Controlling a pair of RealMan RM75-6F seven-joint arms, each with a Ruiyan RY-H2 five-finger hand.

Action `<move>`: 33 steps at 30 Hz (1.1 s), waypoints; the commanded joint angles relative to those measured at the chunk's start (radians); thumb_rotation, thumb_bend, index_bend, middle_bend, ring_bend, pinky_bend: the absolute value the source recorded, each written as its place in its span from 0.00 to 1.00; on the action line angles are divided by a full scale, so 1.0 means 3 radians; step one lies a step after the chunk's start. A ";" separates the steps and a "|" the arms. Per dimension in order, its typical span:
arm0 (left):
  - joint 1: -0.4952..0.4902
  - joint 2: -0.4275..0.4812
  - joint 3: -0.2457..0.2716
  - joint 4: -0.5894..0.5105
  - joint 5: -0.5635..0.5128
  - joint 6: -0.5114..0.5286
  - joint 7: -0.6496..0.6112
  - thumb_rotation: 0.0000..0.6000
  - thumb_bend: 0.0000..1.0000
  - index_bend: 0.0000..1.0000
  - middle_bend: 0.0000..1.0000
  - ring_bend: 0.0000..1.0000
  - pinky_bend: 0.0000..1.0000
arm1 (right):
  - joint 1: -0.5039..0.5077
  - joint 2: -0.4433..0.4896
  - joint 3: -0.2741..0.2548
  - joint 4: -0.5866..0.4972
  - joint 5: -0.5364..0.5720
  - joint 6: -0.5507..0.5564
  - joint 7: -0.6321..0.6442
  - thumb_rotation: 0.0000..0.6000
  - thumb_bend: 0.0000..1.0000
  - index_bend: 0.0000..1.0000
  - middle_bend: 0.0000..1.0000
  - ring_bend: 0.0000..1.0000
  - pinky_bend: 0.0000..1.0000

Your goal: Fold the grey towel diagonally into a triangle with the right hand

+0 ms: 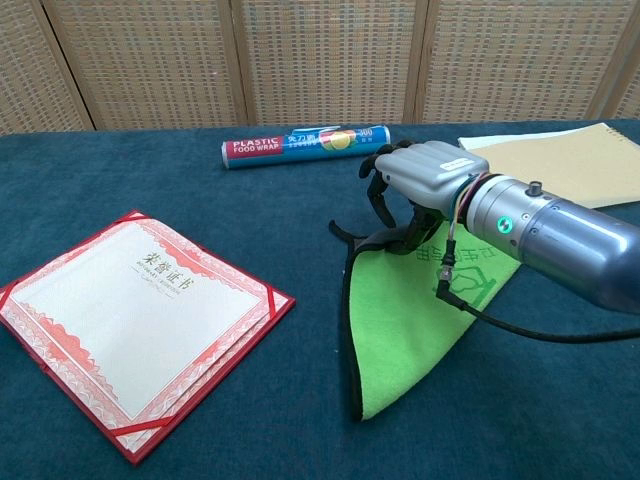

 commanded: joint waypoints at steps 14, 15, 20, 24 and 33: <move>-0.0004 -0.0001 0.0014 0.0003 0.0018 -0.0005 -0.0009 1.00 0.12 0.00 0.00 0.00 0.00 | 0.0067 -0.0089 -0.0025 0.0207 0.0073 -0.0007 0.0076 1.00 0.29 0.66 0.13 0.00 0.00; -0.0005 -0.0001 0.0015 0.0003 0.0020 -0.0005 -0.0008 1.00 0.12 0.00 0.00 0.00 0.00 | 0.0066 -0.0087 -0.0028 0.0207 0.0073 -0.0004 0.0075 1.00 0.29 0.66 0.11 0.00 0.00; -0.0002 -0.0004 0.0020 -0.0001 0.0033 0.0005 -0.0004 1.00 0.12 0.00 0.00 0.00 0.00 | 0.0051 -0.0060 -0.0061 0.0196 0.0098 -0.0006 0.0059 1.00 0.29 0.49 0.00 0.00 0.00; -0.0003 -0.0008 0.0021 0.0000 0.0040 0.0008 0.0000 1.00 0.12 0.00 0.00 0.00 0.00 | 0.0044 -0.0021 -0.0063 0.0155 0.0131 0.0005 0.0039 1.00 0.29 0.35 0.00 0.00 0.00; 0.0001 -0.0010 0.0024 -0.0005 0.0053 0.0024 0.0005 1.00 0.12 0.00 0.00 0.00 0.00 | 0.0013 0.0078 -0.0075 0.0030 0.0138 0.0105 0.0007 1.00 0.29 0.33 0.00 0.00 0.00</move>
